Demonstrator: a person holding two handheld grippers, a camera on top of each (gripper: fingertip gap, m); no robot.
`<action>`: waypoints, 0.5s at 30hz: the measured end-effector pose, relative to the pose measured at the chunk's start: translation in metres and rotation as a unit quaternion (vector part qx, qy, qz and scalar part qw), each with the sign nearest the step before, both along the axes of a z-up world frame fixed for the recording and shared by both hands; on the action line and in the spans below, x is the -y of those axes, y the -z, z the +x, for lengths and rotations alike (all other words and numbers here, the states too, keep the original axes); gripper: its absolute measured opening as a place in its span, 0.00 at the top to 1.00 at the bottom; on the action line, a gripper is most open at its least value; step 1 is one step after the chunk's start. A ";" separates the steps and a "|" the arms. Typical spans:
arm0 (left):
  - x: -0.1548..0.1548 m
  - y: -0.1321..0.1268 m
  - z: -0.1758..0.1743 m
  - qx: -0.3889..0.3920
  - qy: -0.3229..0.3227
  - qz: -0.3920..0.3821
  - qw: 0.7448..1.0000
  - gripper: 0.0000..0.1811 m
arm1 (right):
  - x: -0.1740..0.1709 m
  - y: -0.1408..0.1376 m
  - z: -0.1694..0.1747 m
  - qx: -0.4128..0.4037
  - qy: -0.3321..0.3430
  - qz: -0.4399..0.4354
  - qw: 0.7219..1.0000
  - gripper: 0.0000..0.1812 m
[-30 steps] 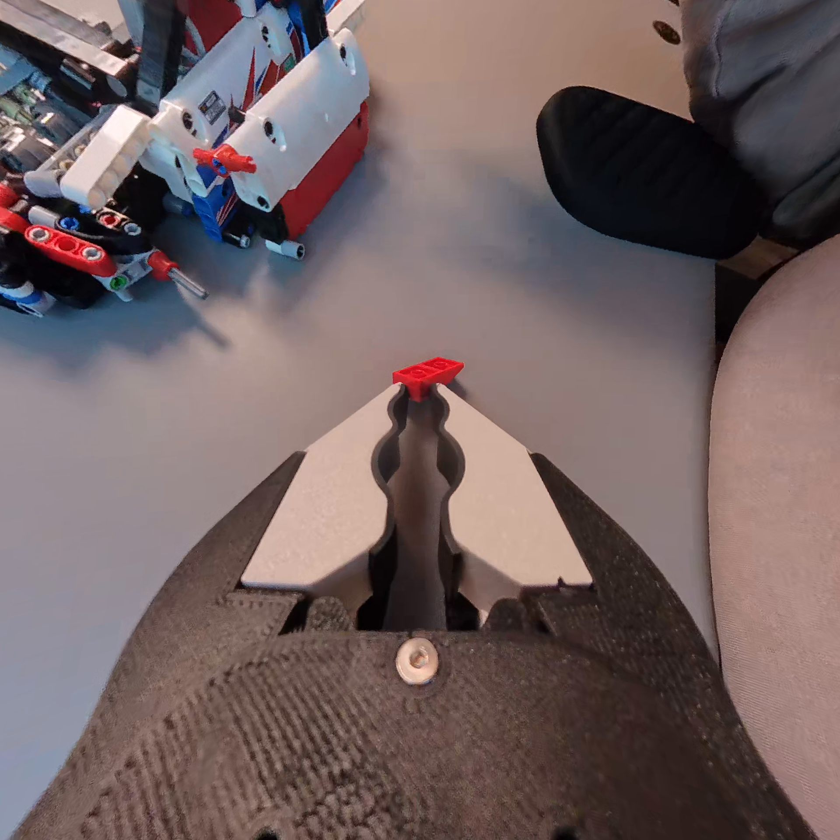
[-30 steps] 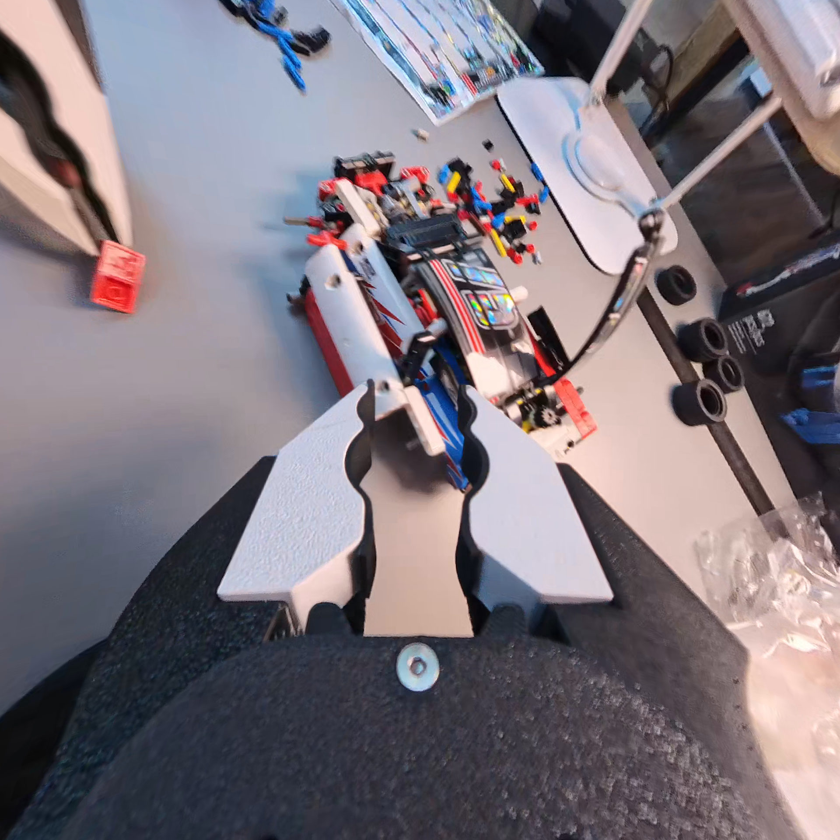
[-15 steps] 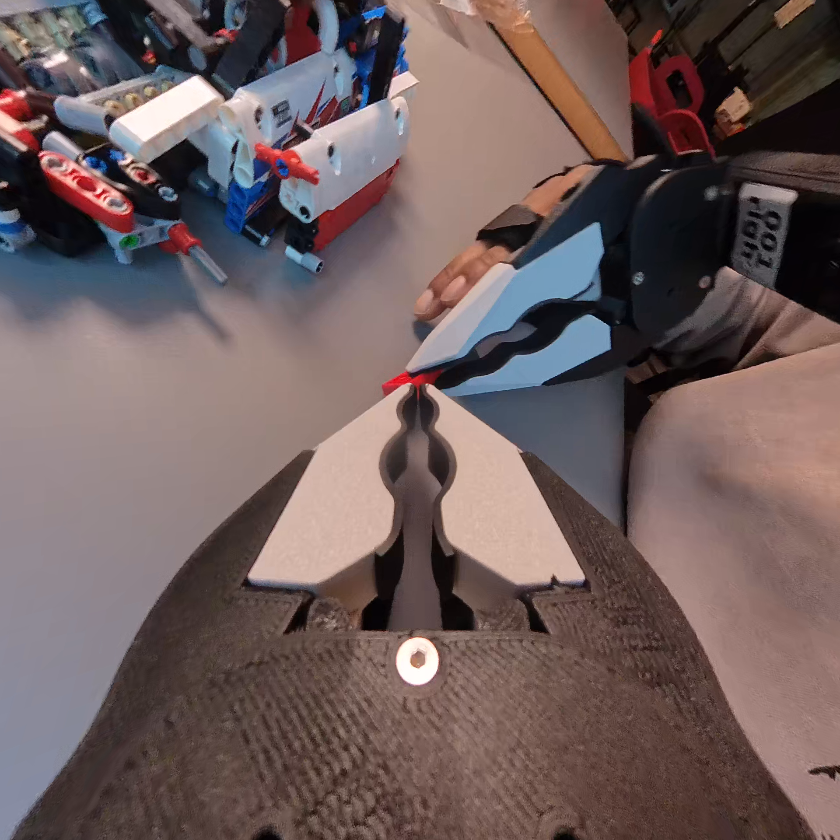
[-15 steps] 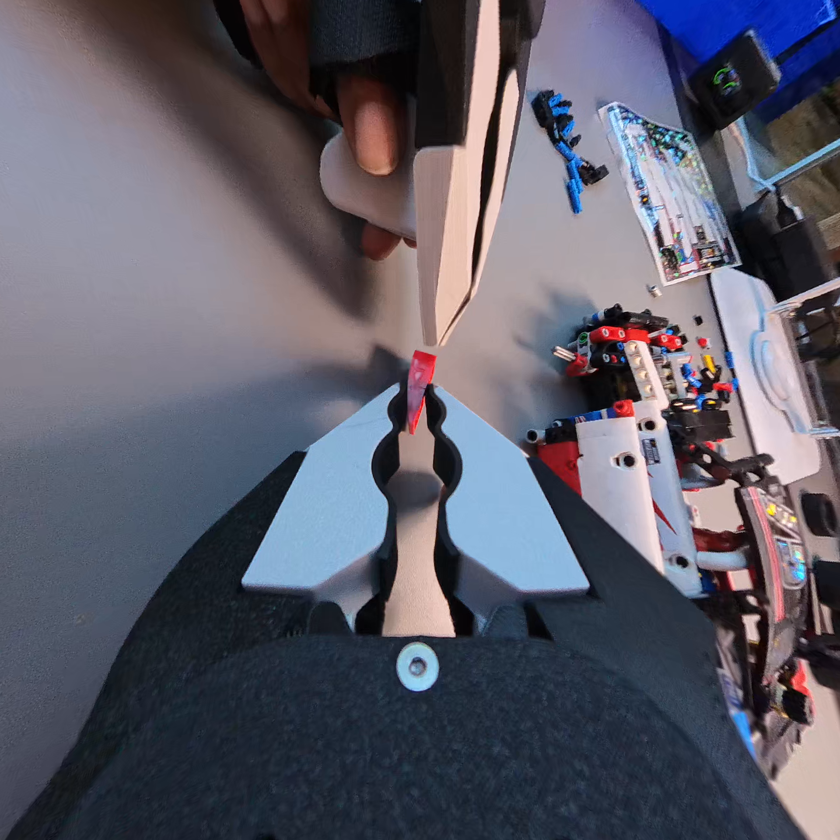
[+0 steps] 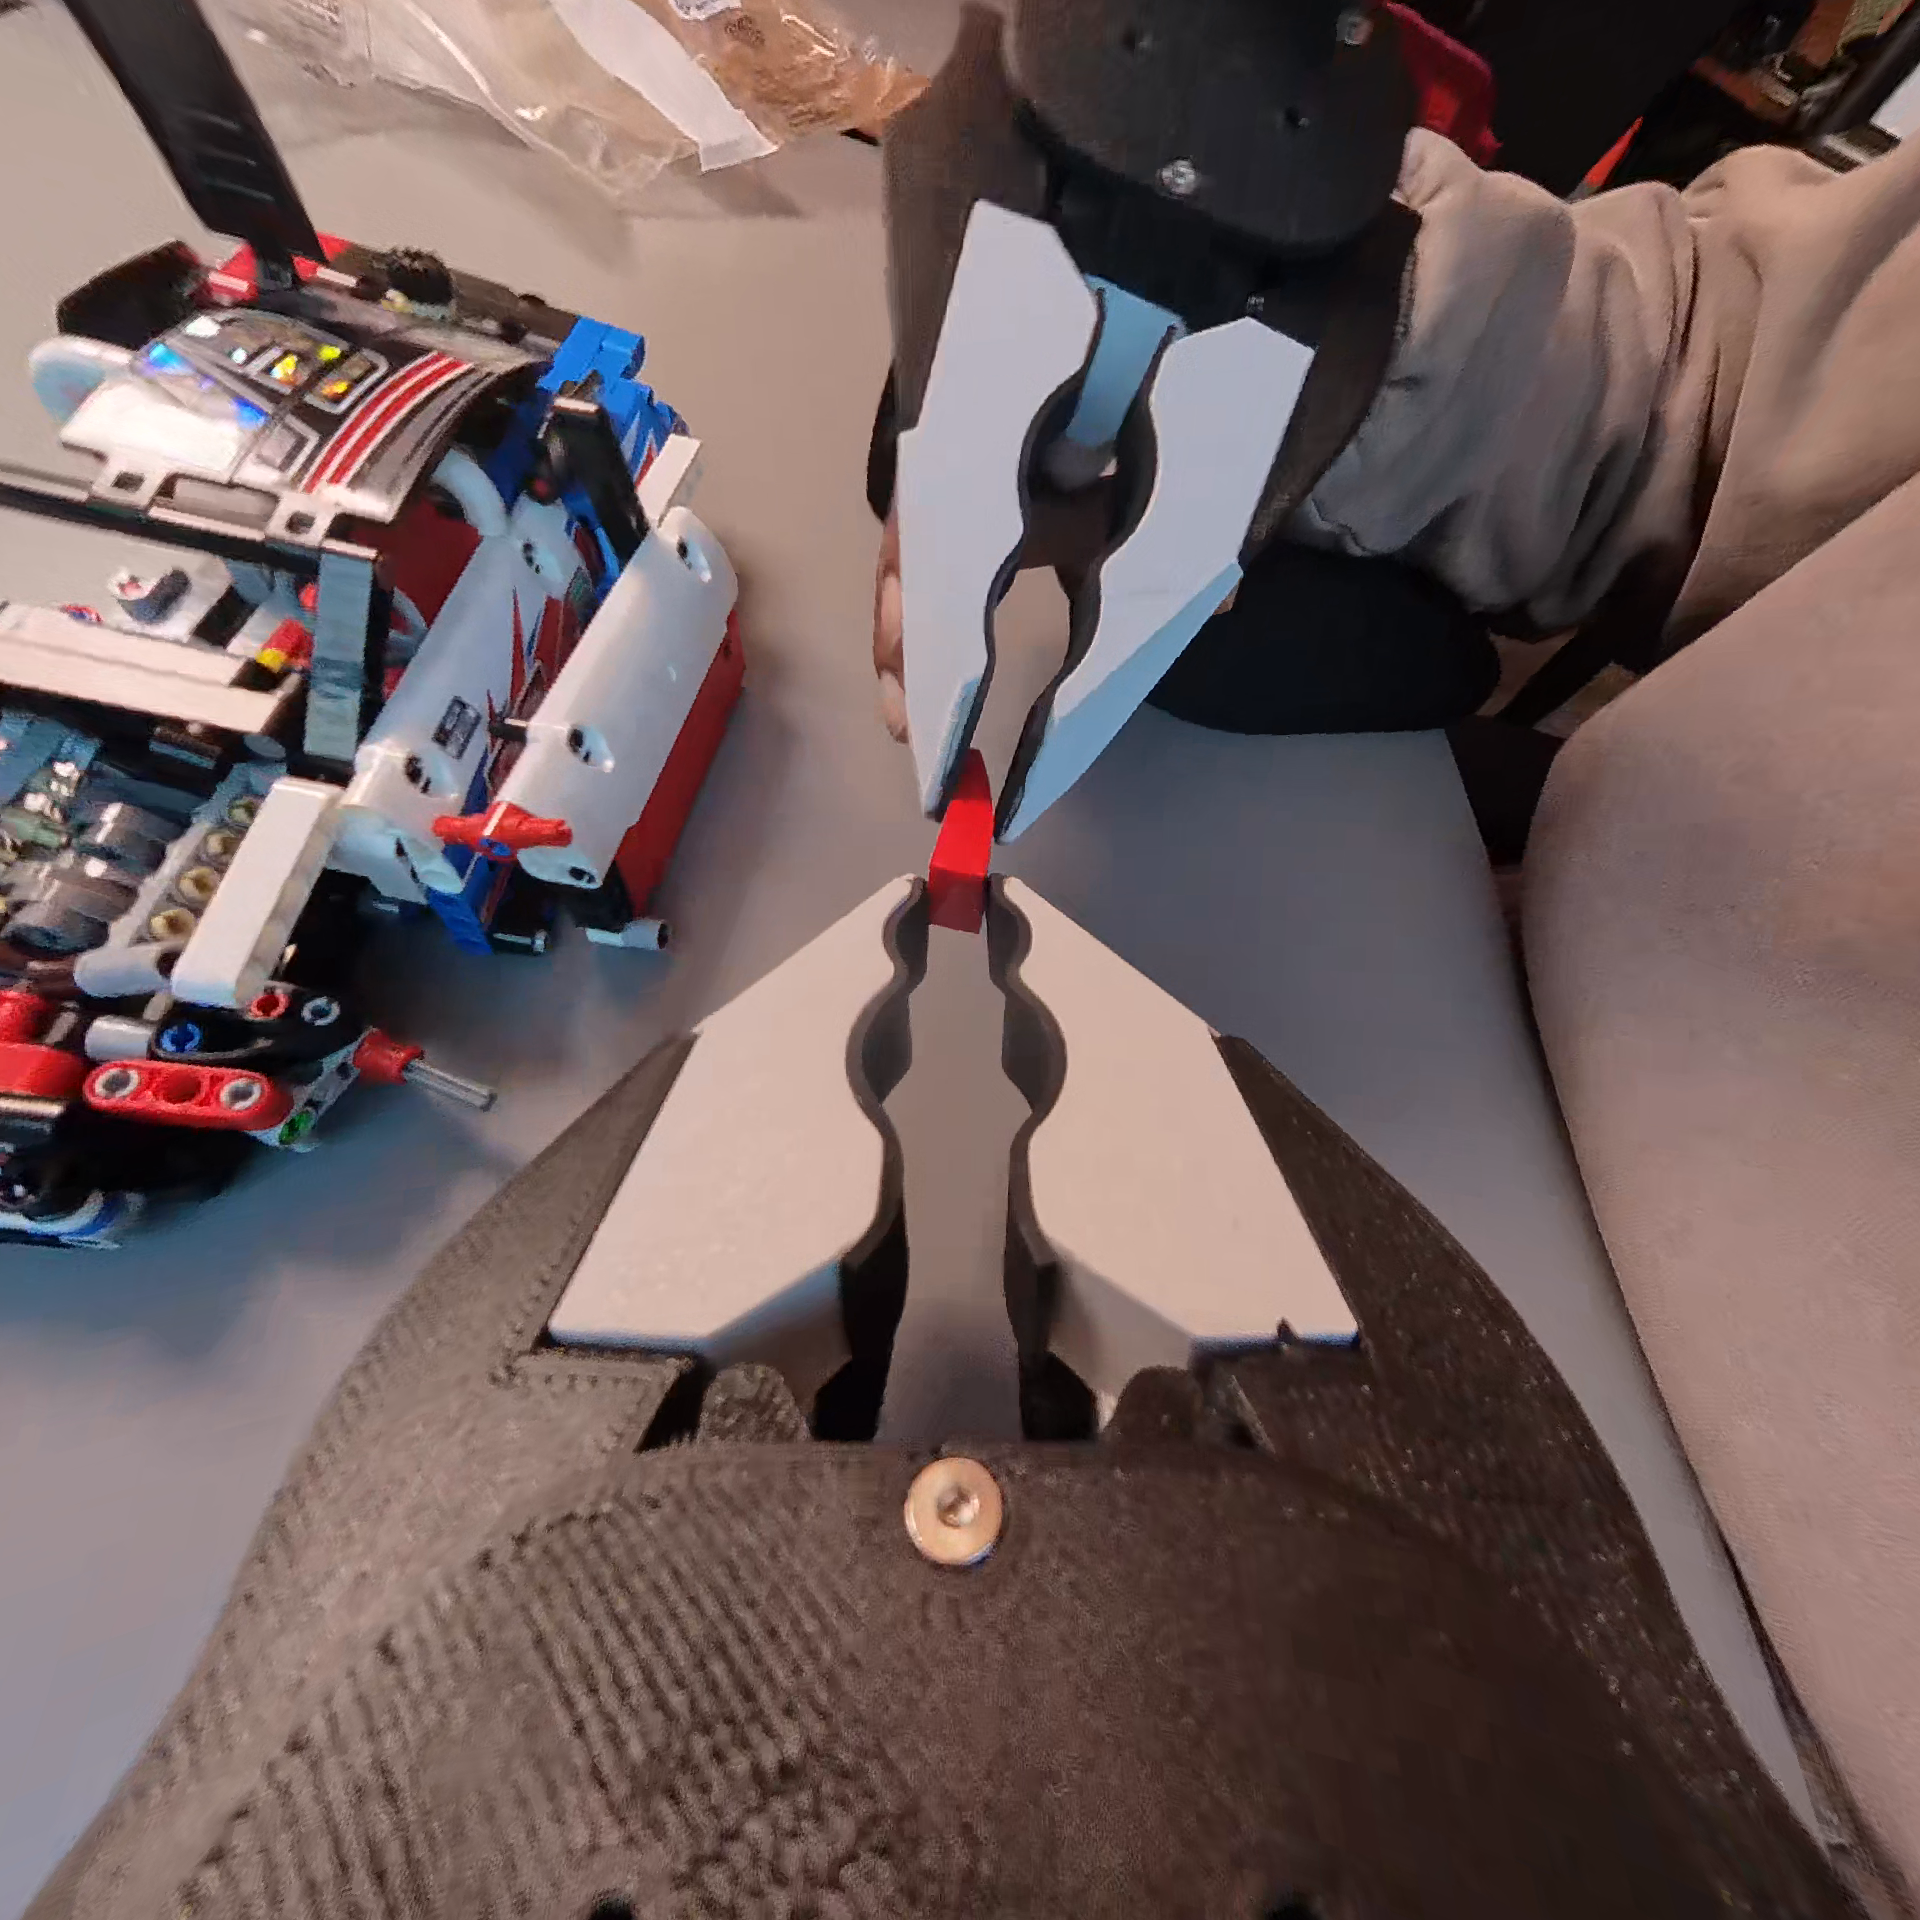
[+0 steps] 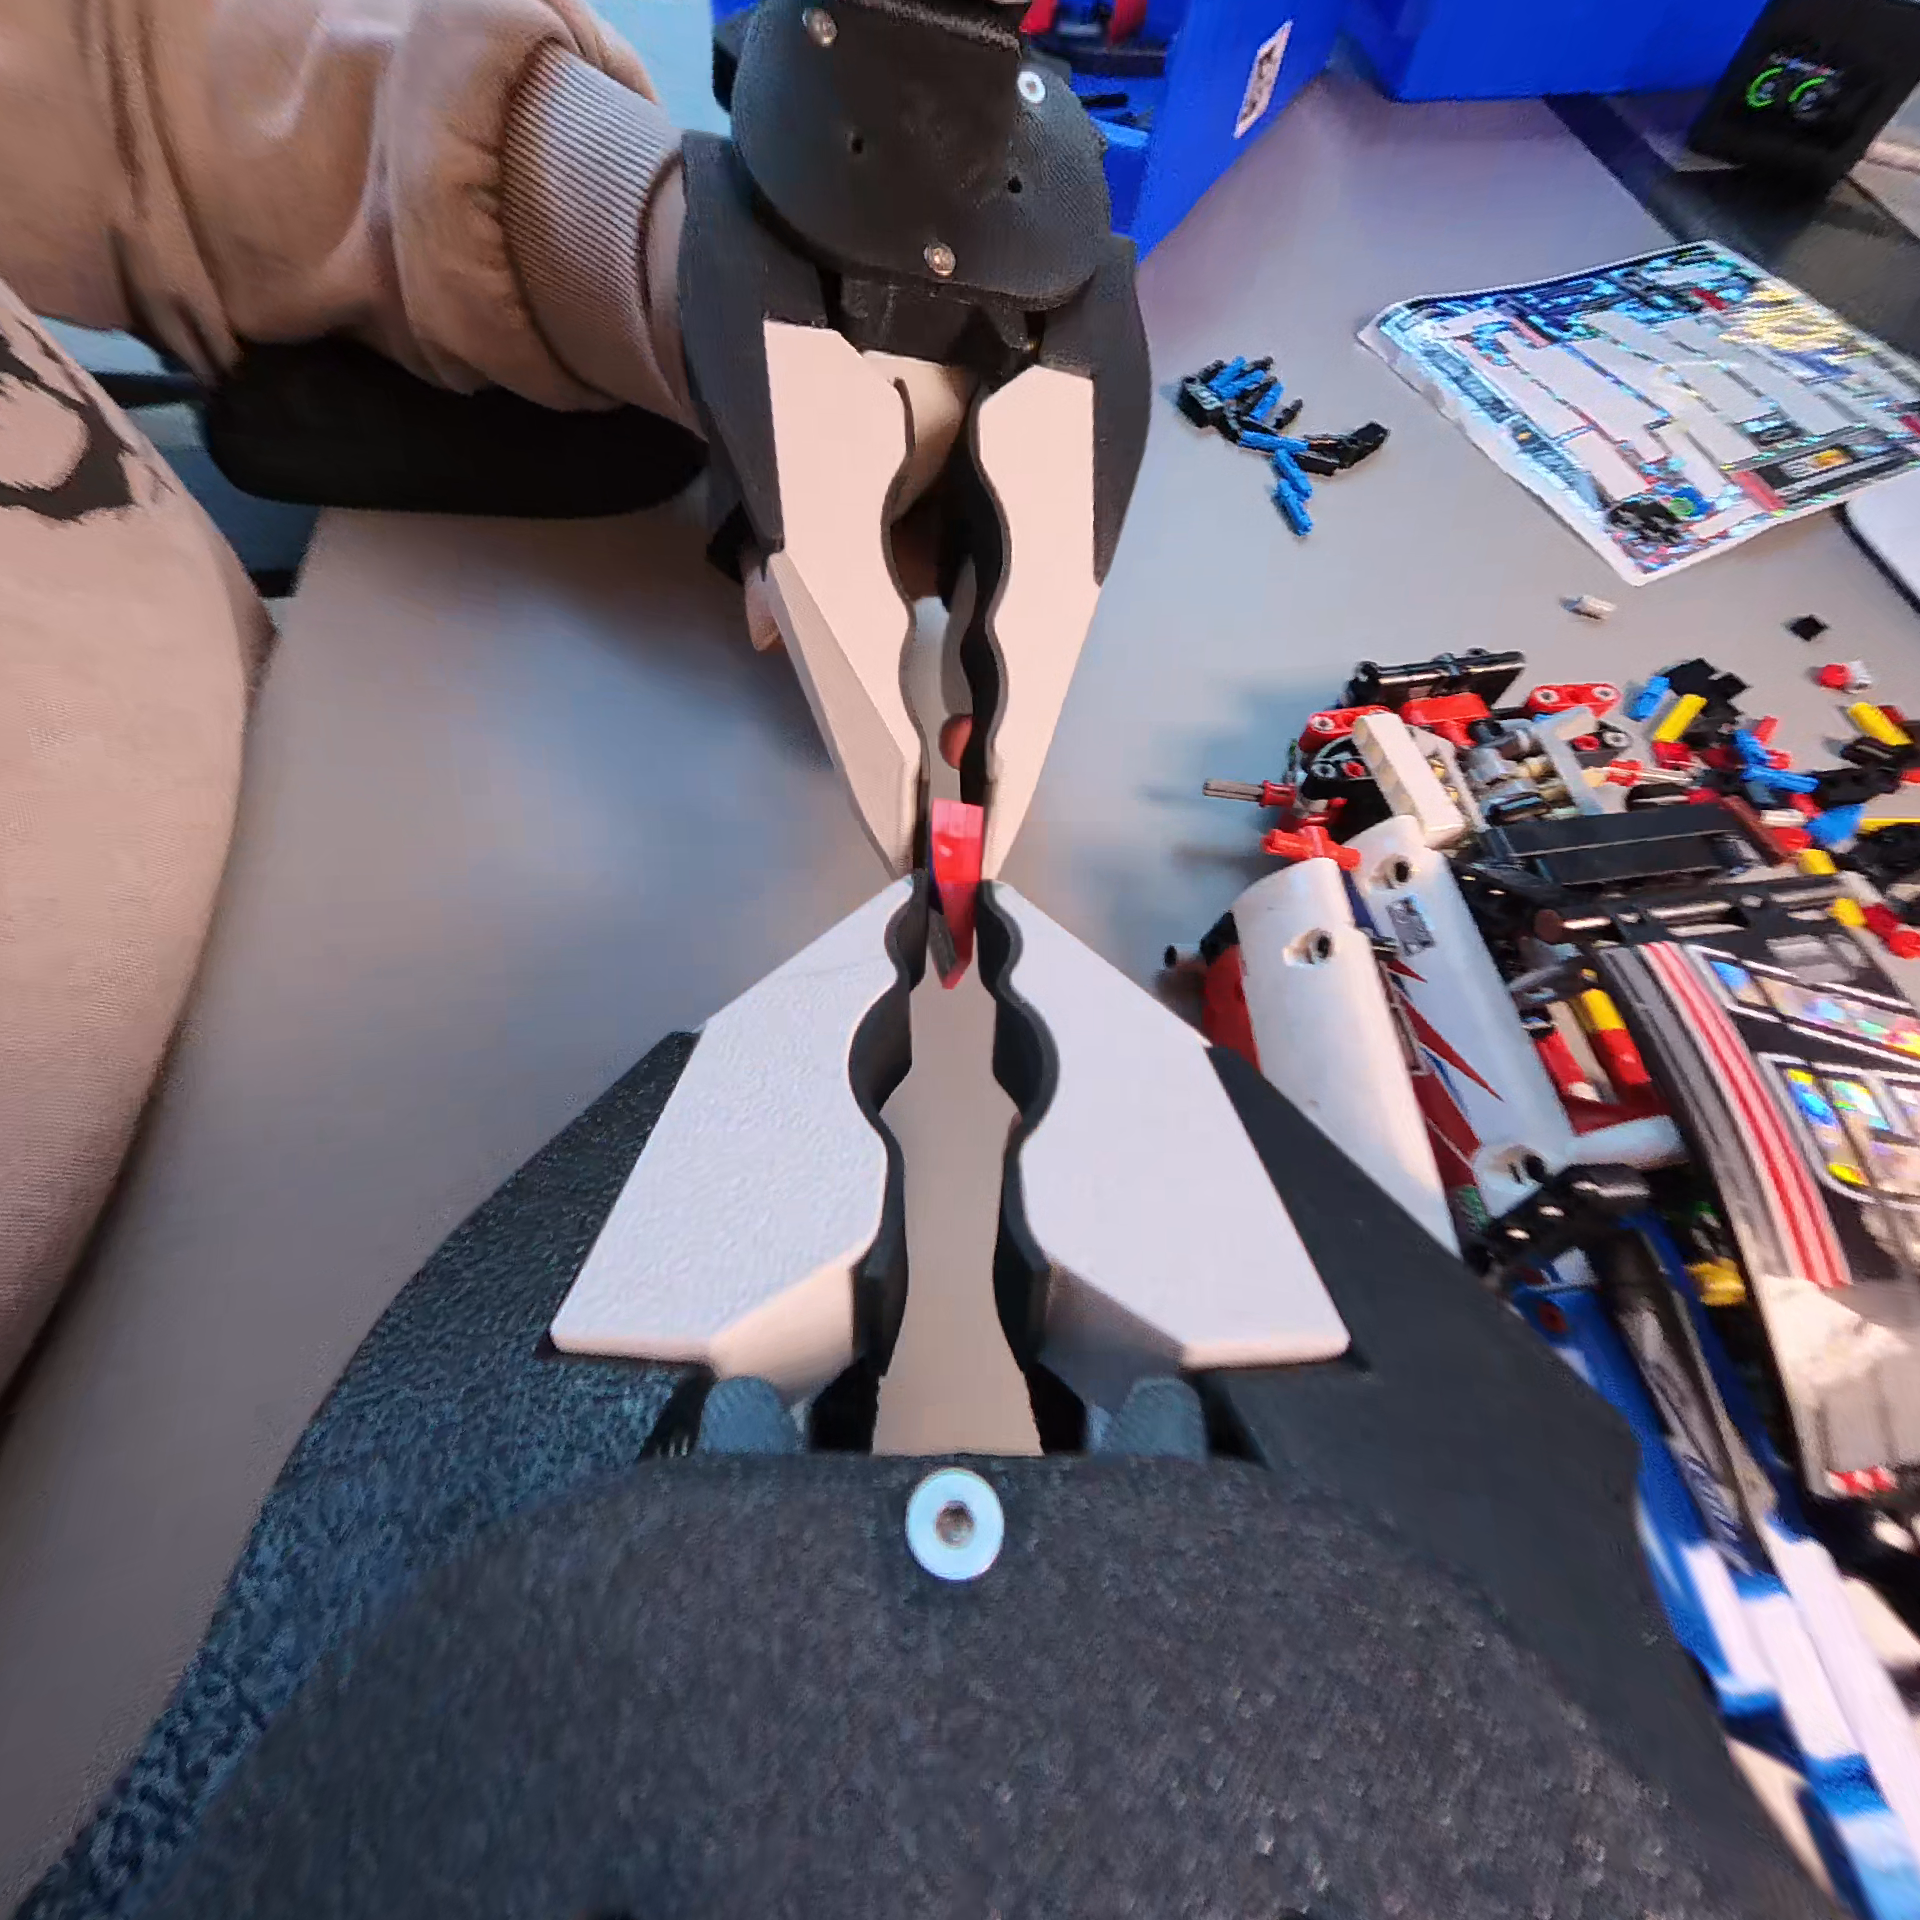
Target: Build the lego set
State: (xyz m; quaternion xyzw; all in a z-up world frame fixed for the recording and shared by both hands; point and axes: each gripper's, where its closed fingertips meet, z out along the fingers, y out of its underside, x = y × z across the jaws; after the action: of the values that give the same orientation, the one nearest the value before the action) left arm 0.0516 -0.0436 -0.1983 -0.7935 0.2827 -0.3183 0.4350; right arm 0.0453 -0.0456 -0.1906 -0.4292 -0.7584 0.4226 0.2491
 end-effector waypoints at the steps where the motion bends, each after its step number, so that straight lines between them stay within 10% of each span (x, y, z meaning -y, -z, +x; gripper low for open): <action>1: -0.004 0.004 -0.003 0.009 -0.012 -0.021 1.000 0.95 | -0.008 0.002 -0.002 -0.009 0.016 0.032 0.999 0.96; 15: -0.015 0.016 -0.013 0.090 -0.055 -0.117 0.988 0.95 | -0.020 0.021 -0.019 -0.122 0.012 0.404 0.906 0.92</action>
State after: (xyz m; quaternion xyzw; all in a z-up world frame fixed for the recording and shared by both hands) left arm 0.0390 -0.0283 -0.2143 -0.8213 0.1596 -0.3948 0.3796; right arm 0.0265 -0.0258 -0.2117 -0.2456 -0.8230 0.1258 0.4965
